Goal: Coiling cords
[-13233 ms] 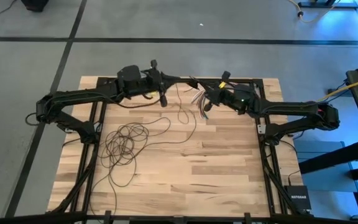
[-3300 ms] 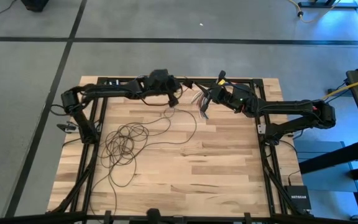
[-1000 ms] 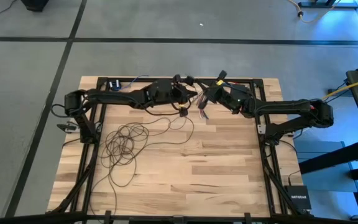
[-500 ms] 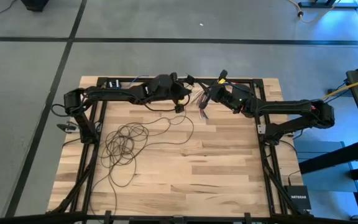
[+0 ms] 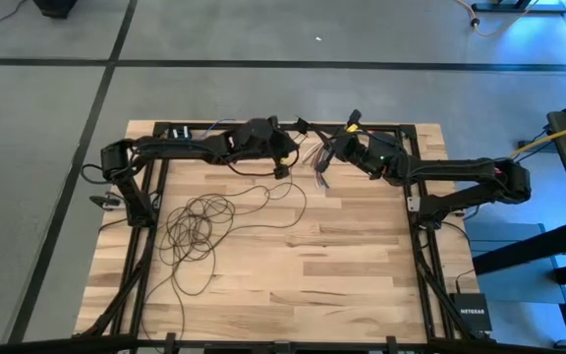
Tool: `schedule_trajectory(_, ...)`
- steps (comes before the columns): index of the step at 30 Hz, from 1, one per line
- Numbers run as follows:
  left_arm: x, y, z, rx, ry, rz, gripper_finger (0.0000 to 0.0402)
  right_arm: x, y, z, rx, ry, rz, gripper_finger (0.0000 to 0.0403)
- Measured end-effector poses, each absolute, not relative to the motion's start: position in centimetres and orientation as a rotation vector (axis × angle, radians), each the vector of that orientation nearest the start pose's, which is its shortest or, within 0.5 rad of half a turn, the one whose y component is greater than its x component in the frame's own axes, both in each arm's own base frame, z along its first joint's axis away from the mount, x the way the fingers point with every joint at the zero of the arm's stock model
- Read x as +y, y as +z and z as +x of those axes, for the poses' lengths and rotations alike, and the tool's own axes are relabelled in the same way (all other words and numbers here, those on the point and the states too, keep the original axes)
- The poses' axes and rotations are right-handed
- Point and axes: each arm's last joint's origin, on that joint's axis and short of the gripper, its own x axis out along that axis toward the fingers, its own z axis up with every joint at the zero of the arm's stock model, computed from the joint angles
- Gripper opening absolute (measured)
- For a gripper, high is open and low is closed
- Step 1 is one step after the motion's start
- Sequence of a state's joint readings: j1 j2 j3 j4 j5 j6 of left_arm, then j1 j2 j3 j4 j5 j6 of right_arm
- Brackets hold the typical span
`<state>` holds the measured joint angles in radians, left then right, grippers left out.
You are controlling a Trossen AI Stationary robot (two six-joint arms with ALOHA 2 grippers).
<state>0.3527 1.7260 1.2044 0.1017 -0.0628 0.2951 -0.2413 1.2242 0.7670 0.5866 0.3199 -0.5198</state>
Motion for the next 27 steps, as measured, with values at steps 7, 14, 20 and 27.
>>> schedule_trajectory(7, 13.5, 23.4, 35.9, 0.542, 0.337, 0.201, 0.0012, -7.3, 31.4, 25.8, 0.0, -0.586, -0.499, 0.0003)
schedule_trajectory(14, 13.2, 21.2, 35.0, 0.609, 0.329, 0.172, 0.0012, -7.3, 31.3, 25.8, 0.006, -0.585, -0.499, 0.0003)
schedule_trajectory(20, 12.7, 19.2, 34.0, 0.696, 0.316, 0.144, 0.0012, -7.3, 31.3, 25.8, 0.01, -0.593, -0.499, 0.0003)
schedule_trajectory(27, 11.7, 16.4, 32.4, 0.827, 0.294, 0.096, 0.0012, -7.3, 31.4, 25.7, 0.003, -0.598, -0.499, 0.0003)
